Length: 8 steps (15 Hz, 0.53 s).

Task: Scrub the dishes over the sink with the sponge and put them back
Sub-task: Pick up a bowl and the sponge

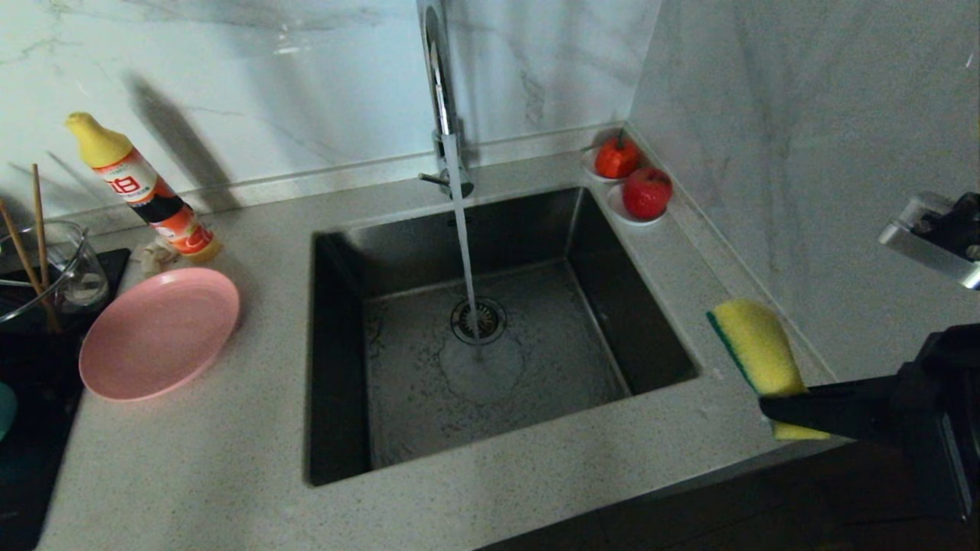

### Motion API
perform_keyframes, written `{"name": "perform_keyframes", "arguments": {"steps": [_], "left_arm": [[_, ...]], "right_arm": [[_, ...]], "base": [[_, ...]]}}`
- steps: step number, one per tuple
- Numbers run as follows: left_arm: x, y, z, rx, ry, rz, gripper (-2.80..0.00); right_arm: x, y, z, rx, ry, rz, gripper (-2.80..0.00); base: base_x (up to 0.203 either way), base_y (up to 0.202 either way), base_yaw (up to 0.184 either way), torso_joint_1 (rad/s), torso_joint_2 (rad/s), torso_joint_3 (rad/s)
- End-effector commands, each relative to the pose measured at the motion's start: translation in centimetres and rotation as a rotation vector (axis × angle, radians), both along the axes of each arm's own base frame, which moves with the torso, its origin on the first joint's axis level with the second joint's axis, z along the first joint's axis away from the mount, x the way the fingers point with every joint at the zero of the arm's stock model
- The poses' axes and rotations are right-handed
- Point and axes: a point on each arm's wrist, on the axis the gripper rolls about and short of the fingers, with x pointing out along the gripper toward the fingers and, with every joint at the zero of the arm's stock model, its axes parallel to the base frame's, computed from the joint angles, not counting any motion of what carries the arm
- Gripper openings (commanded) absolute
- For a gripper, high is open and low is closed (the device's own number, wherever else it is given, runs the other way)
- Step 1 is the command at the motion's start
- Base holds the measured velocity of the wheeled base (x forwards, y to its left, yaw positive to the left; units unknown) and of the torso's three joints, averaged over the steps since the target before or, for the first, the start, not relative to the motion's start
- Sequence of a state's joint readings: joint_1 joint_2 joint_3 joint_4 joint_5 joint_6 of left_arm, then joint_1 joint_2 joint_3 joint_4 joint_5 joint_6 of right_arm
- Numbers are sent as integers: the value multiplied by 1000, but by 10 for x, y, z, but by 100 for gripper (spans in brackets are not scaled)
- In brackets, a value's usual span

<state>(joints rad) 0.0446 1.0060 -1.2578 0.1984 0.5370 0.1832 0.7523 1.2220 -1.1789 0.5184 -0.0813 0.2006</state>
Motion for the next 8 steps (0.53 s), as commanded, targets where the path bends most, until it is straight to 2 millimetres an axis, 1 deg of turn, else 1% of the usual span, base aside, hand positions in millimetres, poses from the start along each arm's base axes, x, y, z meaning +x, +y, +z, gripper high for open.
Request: {"name": "perform_keyframes", "arguments": {"steps": [1,3,4,6,7,8], "left_arm": [[103,24,-17,-21,237,118,-280],[142,62,-37,-62,342,259,-280],[155,84,-48,-102,371,316,-280],[168,118,-62,-225,350,355,-280],[170,126,-64,-266,336,354,-280],[168,139,-66,-304,330,371,-280]], "right_arm": [[11,10,-6,-22,23,-1,-280],[15,14,-7,-30,30,1,-280],[16,16,-9,-35,35,3,-280],[19,18,-11,-42,47,8,-280],[20,19,-12,-43,50,8,-280],[22,21,-13,-49,57,8,-280]], "base": [[0,0,0,0,0,0],[0,0,0,0,0,0],[0,0,0,0,0,0],[0,0,0,0,0,0],[0,0,0,0,0,0],[0,0,0,0,0,0]]}}
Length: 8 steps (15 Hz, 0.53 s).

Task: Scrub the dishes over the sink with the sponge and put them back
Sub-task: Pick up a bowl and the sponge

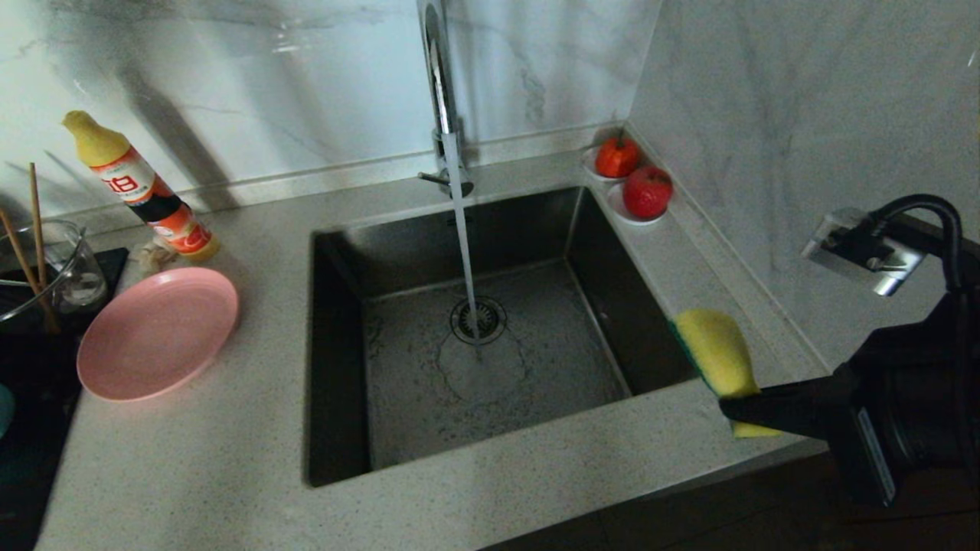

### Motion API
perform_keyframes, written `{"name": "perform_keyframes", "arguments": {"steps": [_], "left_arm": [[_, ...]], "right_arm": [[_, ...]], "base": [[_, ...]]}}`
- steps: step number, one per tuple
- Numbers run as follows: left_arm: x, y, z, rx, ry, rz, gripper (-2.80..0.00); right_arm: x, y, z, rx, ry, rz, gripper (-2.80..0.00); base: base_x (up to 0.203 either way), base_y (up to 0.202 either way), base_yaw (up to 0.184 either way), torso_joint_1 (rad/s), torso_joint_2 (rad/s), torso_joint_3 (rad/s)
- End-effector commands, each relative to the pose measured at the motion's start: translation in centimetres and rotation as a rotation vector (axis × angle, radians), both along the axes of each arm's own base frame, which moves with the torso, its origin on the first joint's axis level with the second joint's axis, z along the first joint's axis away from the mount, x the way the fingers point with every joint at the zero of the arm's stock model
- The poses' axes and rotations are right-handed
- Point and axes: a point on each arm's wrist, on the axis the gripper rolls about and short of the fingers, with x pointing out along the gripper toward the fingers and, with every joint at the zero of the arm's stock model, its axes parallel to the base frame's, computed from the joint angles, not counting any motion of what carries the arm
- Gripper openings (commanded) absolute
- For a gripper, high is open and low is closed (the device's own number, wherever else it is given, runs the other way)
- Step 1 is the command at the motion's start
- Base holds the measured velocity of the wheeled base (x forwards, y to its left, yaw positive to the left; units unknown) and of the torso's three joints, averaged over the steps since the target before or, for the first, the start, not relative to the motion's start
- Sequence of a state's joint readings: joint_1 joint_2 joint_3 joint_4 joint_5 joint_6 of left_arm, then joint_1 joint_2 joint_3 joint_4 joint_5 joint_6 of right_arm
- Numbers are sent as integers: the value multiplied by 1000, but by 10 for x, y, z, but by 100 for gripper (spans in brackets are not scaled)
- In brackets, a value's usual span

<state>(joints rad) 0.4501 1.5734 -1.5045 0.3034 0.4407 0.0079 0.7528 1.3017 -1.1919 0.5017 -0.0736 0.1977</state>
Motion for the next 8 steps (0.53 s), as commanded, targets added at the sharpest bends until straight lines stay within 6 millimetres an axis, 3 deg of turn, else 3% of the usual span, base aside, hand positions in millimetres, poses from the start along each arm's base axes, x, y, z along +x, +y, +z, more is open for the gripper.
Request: {"name": "perform_keyframes", "arguments": {"steps": [1,8], "left_arm": [[12,37,-18,-104,1,46,-280],[-24,85,-24,-367,-163,52,-280]], "right_arm": [[5,5,-5,-17,20,-1,-280],[8,7,-5,-21,25,-1,-280]], "base": [[0,0,0,0,0,0],[0,0,0,0,0,0]]}}
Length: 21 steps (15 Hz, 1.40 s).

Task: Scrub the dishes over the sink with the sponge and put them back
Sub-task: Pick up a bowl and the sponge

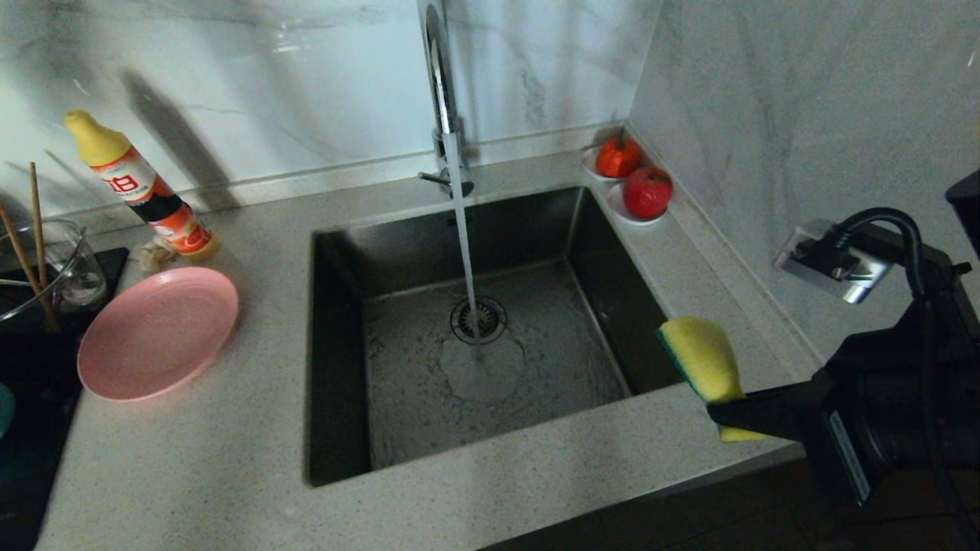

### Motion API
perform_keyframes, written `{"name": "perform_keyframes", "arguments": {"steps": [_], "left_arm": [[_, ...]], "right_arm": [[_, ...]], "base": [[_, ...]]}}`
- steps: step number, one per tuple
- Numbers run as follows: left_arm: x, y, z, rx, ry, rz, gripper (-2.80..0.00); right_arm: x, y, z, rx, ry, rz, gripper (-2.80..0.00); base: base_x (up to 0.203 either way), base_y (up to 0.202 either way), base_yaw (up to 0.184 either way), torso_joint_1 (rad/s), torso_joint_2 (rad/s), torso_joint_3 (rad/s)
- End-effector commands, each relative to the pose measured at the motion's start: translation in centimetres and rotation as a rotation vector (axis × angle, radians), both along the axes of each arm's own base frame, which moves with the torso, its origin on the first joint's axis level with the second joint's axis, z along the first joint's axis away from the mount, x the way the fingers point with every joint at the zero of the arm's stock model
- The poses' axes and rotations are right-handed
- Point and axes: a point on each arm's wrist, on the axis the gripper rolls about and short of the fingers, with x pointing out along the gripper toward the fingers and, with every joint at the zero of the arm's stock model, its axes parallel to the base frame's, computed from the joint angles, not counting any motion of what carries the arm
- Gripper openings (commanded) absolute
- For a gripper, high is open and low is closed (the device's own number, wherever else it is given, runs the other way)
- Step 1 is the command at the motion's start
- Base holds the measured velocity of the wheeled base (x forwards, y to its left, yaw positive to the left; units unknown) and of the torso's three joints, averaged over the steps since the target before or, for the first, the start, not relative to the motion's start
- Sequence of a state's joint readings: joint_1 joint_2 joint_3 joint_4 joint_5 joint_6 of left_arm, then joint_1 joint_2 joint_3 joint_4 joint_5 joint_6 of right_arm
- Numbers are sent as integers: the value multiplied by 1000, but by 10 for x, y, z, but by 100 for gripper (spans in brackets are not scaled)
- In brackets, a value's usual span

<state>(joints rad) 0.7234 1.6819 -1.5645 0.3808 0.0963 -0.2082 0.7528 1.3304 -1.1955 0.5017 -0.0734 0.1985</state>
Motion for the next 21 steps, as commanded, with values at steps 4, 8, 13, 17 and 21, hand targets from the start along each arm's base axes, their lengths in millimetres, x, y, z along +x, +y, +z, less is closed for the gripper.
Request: {"name": "perform_keyframes", "arguments": {"steps": [4,8,13,17,21], "left_arm": [[-26,37,-14,-142,-56,46,-280],[-34,61,-31,-226,-76,81,-280],[-35,66,-56,-295,-28,96,0],[-37,67,-80,-381,4,133,0],[-38,74,-92,-438,-5,181,0]], "right_arm": [[3,3,1,-1,2,0,-280],[4,3,1,-1,5,-4,-280],[8,7,0,10,-8,-4,-280],[10,7,-1,7,-4,-7,-280],[11,8,-1,7,-2,-11,-280]], "base": [[0,0,0,0,0,0],[0,0,0,0,0,0],[0,0,0,0,0,0],[0,0,0,0,0,0],[0,0,0,0,0,0]]}}
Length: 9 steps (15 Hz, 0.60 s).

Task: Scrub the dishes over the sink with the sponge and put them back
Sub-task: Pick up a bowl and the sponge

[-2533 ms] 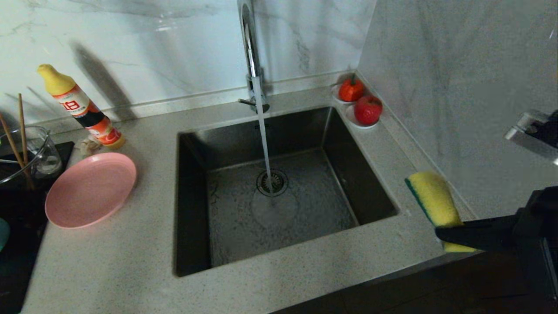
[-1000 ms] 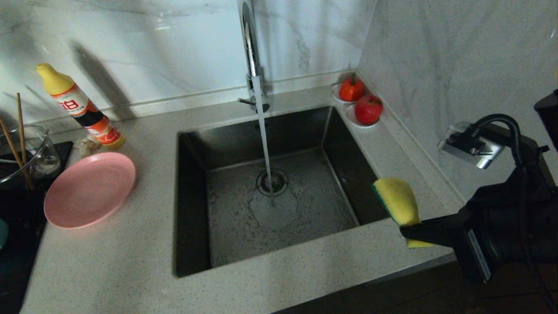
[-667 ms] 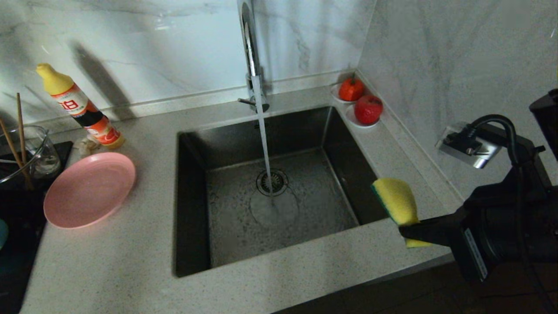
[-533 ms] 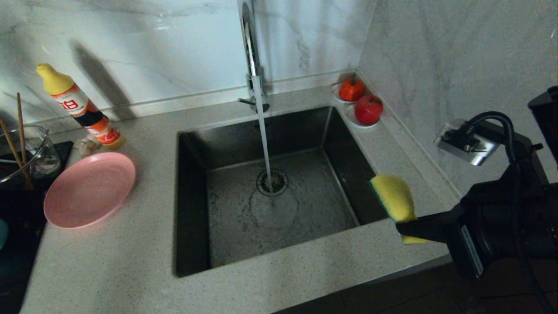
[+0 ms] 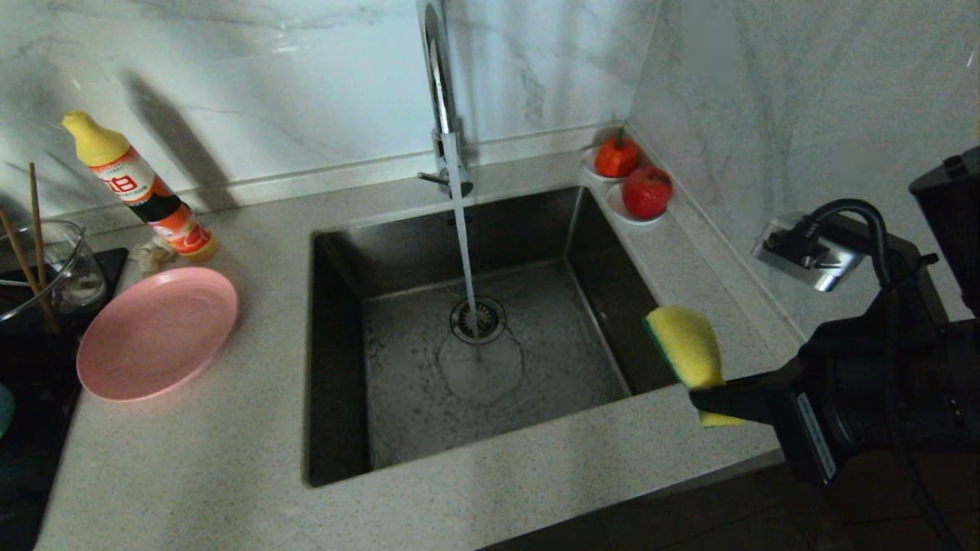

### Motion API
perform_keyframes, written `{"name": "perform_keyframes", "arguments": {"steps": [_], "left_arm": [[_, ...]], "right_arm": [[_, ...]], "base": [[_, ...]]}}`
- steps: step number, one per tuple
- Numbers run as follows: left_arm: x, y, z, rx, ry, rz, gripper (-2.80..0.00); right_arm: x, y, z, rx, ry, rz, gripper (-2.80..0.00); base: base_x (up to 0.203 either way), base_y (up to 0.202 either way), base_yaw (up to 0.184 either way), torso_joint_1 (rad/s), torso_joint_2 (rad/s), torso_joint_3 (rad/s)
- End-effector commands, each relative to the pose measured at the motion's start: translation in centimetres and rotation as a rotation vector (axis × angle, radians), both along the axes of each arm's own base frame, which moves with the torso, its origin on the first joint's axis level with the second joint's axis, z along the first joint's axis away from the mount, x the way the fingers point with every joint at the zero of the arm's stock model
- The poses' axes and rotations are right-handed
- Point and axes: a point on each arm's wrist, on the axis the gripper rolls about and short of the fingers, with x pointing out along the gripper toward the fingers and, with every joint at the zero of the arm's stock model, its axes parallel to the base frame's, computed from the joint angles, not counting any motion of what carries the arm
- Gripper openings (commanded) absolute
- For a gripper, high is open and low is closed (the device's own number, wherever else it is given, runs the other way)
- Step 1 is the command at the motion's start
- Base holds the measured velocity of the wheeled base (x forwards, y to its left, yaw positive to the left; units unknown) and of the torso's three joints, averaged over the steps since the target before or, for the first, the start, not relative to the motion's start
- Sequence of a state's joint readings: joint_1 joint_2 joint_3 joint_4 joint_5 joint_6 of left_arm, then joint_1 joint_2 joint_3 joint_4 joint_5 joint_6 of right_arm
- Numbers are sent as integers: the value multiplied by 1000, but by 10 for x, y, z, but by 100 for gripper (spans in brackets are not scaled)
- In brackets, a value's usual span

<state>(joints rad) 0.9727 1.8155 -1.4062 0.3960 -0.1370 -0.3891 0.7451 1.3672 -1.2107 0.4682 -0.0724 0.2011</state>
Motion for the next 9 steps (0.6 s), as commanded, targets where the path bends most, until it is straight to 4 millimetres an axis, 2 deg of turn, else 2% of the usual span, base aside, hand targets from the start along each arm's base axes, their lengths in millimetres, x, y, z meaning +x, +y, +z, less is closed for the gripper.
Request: {"name": "perform_keyframes", "arguments": {"steps": [1,9], "left_arm": [[-1,7,-8,-26,11,16,0],[-1,29,-41,-137,27,106,0]], "right_arm": [[1,0,-1,-3,5,-2,-280],[4,2,-3,-9,10,-8,-280]], "base": [[0,0,0,0,0,0],[0,0,0,0,0,0]]}}
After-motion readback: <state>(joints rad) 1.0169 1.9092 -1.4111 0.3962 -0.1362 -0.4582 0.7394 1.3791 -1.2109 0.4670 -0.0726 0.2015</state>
